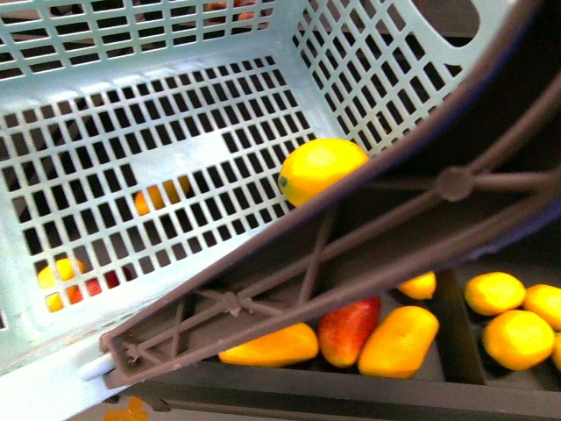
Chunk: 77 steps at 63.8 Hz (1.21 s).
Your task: Pick lemon and mango into basket
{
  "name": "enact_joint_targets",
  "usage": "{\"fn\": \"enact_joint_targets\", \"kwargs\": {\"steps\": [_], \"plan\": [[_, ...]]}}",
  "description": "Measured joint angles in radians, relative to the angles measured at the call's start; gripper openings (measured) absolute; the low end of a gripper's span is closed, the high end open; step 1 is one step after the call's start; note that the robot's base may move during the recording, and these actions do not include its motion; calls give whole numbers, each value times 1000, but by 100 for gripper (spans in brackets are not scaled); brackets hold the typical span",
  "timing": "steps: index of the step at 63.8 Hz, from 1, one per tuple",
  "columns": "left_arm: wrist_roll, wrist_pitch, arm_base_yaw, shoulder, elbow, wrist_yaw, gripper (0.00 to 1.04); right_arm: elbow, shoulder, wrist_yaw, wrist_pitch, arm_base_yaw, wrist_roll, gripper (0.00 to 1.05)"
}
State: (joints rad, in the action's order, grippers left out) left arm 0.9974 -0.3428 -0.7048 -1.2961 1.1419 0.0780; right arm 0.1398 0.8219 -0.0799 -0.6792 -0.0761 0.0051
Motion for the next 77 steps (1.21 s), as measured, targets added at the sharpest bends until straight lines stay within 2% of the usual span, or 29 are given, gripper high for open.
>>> {"fn": "enact_joint_targets", "kwargs": {"steps": [75, 77], "plan": [[-1, 0, 9, 2, 0, 4, 5, -4, 0, 5, 1, -2, 0, 96], [0, 0, 8, 2, 0, 3, 5, 6, 2, -30, 37, -8, 24, 96]]}}
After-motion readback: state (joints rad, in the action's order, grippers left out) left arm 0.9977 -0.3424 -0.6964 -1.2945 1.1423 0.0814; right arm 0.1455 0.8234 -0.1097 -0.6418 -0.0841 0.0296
